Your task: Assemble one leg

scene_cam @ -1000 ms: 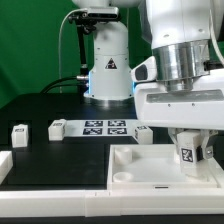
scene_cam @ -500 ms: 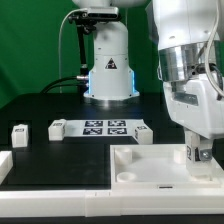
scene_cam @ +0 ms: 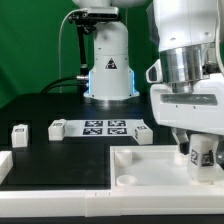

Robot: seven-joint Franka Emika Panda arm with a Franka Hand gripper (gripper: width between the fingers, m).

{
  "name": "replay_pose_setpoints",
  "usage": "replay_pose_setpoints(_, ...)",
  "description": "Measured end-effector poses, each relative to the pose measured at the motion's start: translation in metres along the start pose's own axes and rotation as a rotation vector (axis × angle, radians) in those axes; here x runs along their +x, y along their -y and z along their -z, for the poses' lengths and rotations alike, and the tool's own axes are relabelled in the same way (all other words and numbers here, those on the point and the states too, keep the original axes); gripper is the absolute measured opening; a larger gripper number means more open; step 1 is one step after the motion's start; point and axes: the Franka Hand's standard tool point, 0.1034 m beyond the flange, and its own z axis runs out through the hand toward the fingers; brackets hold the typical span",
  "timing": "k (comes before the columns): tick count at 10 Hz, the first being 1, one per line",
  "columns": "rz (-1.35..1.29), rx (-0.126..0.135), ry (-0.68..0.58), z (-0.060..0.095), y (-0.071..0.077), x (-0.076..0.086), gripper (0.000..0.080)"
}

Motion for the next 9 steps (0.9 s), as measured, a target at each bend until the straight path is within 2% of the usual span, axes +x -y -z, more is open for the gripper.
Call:
replay_pose_setpoints(4,0.439,-0.006,-0.006,-0.001,-0.002,0.005,0.0649)
replay_pose_setpoints(7,0.750,-0.027,-0.017,-0.002,0.001,-0.001,0.0649)
replay_pose_setpoints(8,0.925,-0.053,-0.023,-0.001,0.005,-0.007,0.0649)
replay_pose_setpoints(9,1.088,-0.091,-0.012,0.000,0.013,-0.010,0.0649)
